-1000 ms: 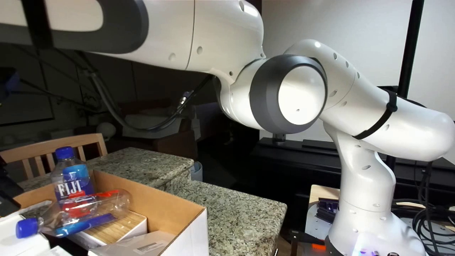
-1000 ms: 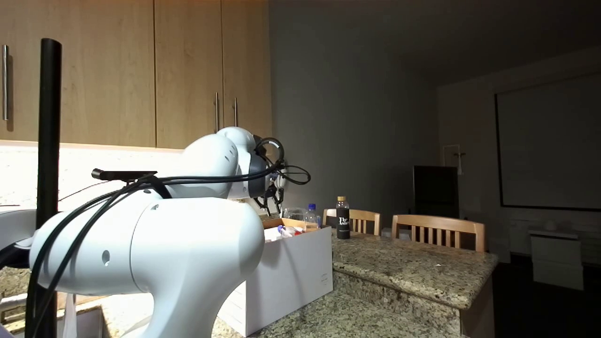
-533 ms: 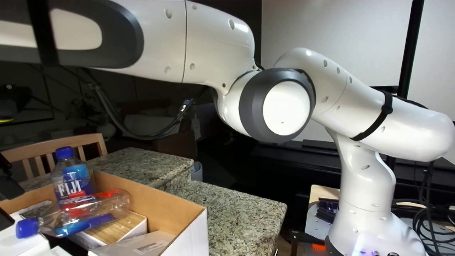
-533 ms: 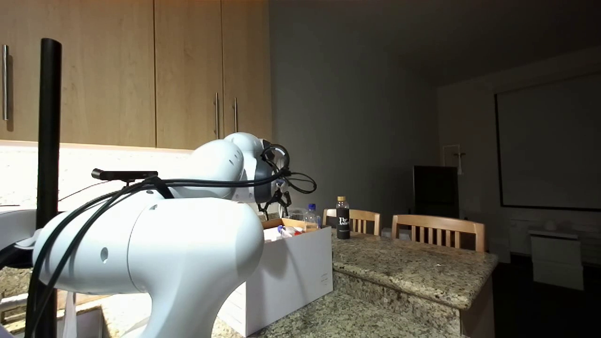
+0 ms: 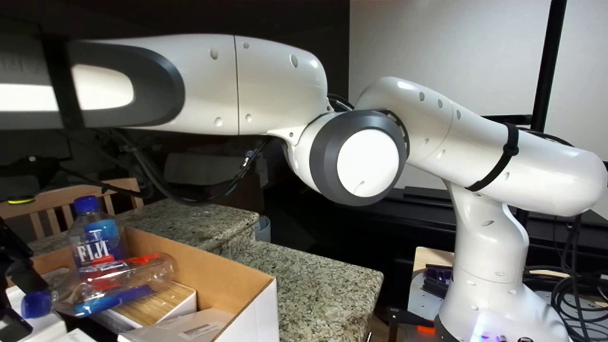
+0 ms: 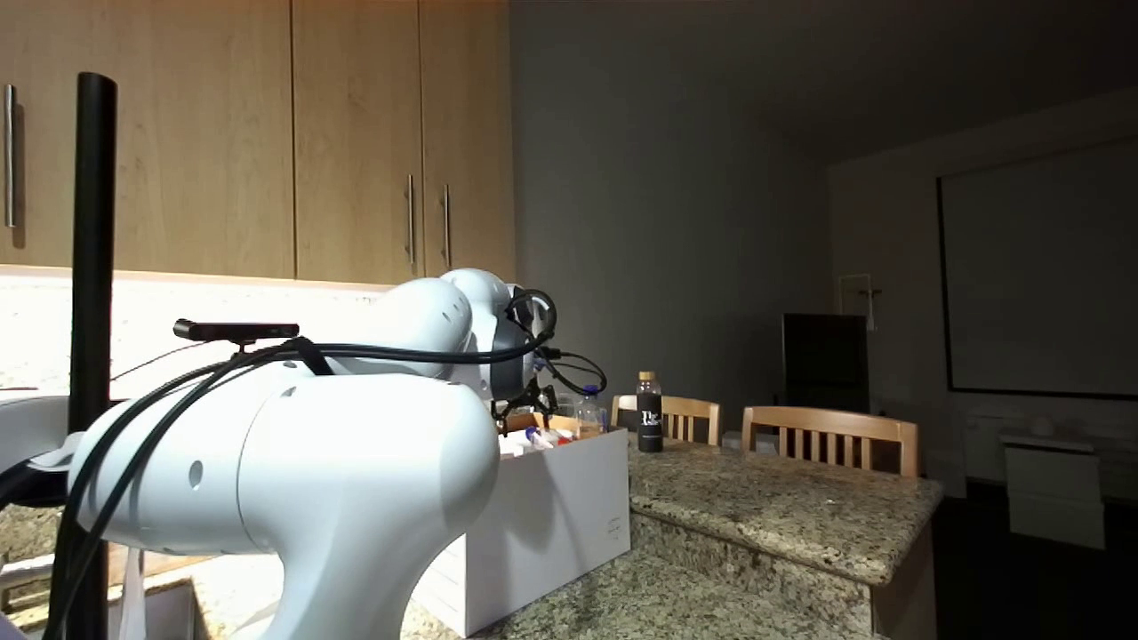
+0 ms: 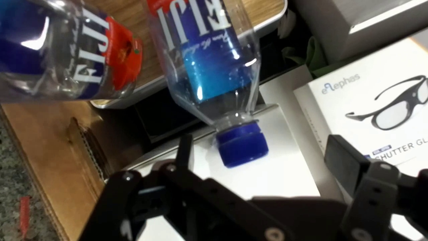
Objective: Remove one bottle from the box
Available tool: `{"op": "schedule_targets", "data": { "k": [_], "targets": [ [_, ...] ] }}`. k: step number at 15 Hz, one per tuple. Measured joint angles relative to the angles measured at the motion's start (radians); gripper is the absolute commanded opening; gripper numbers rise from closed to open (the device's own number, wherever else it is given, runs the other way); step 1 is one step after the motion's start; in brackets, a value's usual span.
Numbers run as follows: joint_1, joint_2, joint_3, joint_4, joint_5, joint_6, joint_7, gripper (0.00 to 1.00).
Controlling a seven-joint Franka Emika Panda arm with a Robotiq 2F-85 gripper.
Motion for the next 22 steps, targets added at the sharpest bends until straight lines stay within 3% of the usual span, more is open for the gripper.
{"op": "schedule_targets", "data": {
  "k": [9, 16, 22],
  "targets": [
    [-0.02, -0.001, 0.0, 0.003, 0.002, -0.023, 0.0, 0.16],
    [-0.023, -0.009, -0.002, 0.006, 0.002, -0.022, 0.001, 0.15],
    [-0.024, -0.099, -0.039, 0.032, 0.001, 0.01, 0.053, 0.15]
  ]
}}
